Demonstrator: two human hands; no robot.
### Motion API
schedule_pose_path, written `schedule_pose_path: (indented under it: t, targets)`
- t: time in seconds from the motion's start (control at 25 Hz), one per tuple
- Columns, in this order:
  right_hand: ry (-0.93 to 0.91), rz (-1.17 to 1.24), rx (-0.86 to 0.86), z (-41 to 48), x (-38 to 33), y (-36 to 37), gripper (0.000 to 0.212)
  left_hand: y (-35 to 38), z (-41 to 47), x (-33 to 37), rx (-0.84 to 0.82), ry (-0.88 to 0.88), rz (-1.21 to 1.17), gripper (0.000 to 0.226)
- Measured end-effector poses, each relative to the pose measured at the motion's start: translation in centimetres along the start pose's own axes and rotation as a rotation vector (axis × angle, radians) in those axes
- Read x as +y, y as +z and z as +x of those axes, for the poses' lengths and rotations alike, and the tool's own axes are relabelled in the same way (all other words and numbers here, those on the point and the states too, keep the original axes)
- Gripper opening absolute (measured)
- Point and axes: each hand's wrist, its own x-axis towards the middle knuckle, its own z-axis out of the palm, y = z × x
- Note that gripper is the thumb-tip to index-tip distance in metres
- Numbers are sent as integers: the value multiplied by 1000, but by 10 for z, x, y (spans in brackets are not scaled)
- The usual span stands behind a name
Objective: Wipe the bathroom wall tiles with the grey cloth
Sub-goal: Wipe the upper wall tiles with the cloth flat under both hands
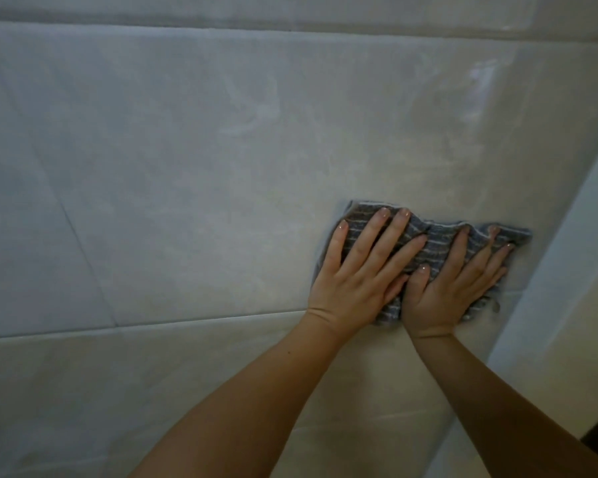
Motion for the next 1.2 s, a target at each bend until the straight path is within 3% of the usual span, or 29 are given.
schedule_pose_path:
  t: [0.4, 0.6, 0.72, 0.88, 0.96, 1.04, 1.12, 1.2]
  targets:
    - [-106, 109, -84, -65, -135, 1, 59, -48, -85, -121, 54, 7, 110, 56]
    - [-155, 200, -306, -94, -199, -24, 61, -87, -127, -180, -99, -20, 100, 57]
    - [29, 484, -468, -96, -233, -62, 51, -115, -133, -187, -223, -92, -62, 57]
    - [607, 943, -742, -90, -267, -115, 49, -157, -140, -163, -374, -456, -584, 64]
    - [790, 1150, -820, -92, -281, -133, 43, -183, -141, -151, -470, -770, -1039, 73]
    - [957, 1371, -894, -89, -295, -149, 38, -200, -140, -144, -453, -1102, -1390, 72]
    - [1048, 1470, -1014, -83, -303, -161, 47, -204, -141, -147, -372, -1364, -1543, 46]
    - [963, 1401, -1042, -81, -297, -166, 49, -205, -147, -158, -289, -1653, -1723, 29]
